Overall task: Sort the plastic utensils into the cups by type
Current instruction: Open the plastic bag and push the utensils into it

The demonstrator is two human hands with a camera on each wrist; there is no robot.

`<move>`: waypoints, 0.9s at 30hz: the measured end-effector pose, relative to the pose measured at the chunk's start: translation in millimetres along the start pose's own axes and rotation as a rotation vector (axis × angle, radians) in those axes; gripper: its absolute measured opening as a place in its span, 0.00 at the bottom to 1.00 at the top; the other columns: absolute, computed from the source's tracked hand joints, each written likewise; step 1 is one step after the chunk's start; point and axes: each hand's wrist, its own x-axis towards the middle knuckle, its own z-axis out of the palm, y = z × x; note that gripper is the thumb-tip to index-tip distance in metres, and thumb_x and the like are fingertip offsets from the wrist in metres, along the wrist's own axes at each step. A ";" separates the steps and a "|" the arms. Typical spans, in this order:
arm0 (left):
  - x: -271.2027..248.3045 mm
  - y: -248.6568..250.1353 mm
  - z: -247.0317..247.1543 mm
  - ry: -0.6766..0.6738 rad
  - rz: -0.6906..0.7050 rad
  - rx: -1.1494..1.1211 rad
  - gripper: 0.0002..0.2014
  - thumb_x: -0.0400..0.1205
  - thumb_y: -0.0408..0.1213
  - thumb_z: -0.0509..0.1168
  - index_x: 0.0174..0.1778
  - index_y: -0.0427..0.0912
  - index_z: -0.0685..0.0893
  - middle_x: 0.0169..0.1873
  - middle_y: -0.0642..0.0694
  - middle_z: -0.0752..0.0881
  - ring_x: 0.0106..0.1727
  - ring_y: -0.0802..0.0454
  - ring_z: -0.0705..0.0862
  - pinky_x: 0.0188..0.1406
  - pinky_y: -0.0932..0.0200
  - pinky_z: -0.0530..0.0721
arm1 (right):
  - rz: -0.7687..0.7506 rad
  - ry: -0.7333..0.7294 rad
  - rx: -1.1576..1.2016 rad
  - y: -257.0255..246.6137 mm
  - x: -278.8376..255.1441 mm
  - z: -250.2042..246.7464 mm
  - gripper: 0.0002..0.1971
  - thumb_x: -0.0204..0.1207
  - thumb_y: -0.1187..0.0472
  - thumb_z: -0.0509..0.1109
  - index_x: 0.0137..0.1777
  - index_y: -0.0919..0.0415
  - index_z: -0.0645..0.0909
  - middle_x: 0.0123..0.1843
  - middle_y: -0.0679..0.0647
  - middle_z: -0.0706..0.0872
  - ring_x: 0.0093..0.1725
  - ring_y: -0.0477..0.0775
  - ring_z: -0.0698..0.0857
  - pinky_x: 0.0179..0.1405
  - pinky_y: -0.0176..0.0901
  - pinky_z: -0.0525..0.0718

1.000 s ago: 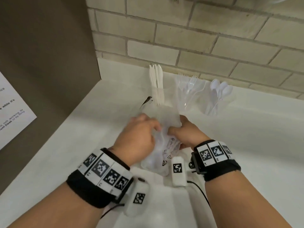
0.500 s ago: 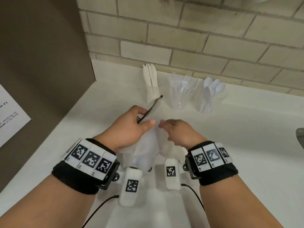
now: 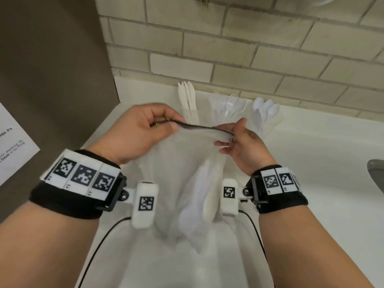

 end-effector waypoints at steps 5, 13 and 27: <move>20.1 3.6 -17.4 0.252 0.012 0.685 0.06 0.80 0.43 0.67 0.51 0.50 0.85 0.40 0.47 0.81 0.41 0.49 0.81 0.43 0.58 0.74 | -0.273 0.145 -0.100 -21.0 -3.5 -4.9 0.08 0.74 0.66 0.75 0.40 0.51 0.84 0.27 0.42 0.86 0.28 0.42 0.82 0.38 0.39 0.81; 28.5 43.2 44.8 0.043 0.263 0.610 0.18 0.75 0.56 0.61 0.60 0.60 0.84 0.56 0.59 0.86 0.62 0.57 0.82 0.68 0.39 0.72 | -0.422 0.071 -0.383 -58.3 -22.3 7.5 0.17 0.66 0.62 0.82 0.40 0.46 0.75 0.22 0.43 0.80 0.25 0.41 0.76 0.31 0.32 0.76; 23.6 59.4 42.0 0.322 0.252 0.485 0.07 0.74 0.50 0.68 0.45 0.60 0.88 0.35 0.63 0.82 0.43 0.54 0.82 0.59 0.39 0.79 | -0.458 0.406 -0.095 -85.6 -28.5 -10.7 0.12 0.82 0.66 0.64 0.37 0.53 0.76 0.27 0.49 0.79 0.19 0.45 0.81 0.23 0.39 0.81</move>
